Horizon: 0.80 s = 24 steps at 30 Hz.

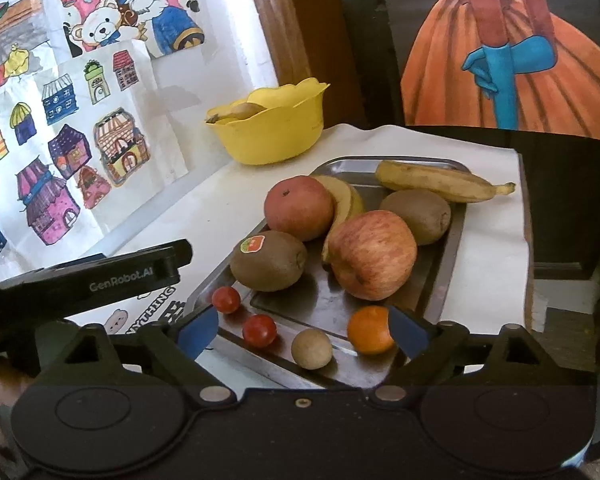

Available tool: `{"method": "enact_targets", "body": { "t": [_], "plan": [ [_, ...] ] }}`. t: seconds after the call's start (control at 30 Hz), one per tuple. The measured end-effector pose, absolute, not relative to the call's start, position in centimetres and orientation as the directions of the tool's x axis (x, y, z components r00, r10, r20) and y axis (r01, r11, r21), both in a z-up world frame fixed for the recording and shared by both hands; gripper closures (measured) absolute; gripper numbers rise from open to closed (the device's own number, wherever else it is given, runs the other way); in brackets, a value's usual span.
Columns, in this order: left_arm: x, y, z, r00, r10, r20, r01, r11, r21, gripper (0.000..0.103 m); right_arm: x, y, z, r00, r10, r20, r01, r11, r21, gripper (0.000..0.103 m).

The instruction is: Organize fruits

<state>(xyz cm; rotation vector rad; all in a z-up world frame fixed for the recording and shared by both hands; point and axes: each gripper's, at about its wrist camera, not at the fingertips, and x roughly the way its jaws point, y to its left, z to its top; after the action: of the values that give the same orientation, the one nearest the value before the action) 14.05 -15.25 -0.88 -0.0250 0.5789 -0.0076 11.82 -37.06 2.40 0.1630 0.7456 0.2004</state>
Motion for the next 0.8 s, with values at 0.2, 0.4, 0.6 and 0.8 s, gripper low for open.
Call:
{"method": "enact_targets", "body": {
  "t": [0.2, 0.4, 0.6, 0.8],
  "plan": [
    [13.0, -14.0, -0.9, 0.834, -0.036, -0.551, 0.024, 0.999, -0.03, 0.001, 10.2, -36.4, 2.7, 0.742, 0.177, -0.646, -0.06, 0.978, 0.199, 0.006],
    [11.8, -12.8, -0.7, 0.834, -0.066, -0.548, 0.054, 0.998, -0.038, 0.001, 8.4, -35.4, 3.1, 0.763, 0.118, -0.635, -0.001, 0.983, 0.182, 0.003],
    [10.3, -11.5, -0.1, 0.838, -0.101, -0.536, 0.09, 0.995, -0.047, 0.001, 6.3, -34.6, 4.0, 0.782, 0.062, -0.62, 0.07, 0.98, 0.187, 0.001],
    [8.4, -10.2, 0.6, 0.84, -0.147, -0.523, 0.135, 0.989, -0.061, 0.001, 3.5, -33.2, 5.0, 0.794, 0.01, -0.607, 0.119, 0.978, 0.172, 0.001]
  ]
}}
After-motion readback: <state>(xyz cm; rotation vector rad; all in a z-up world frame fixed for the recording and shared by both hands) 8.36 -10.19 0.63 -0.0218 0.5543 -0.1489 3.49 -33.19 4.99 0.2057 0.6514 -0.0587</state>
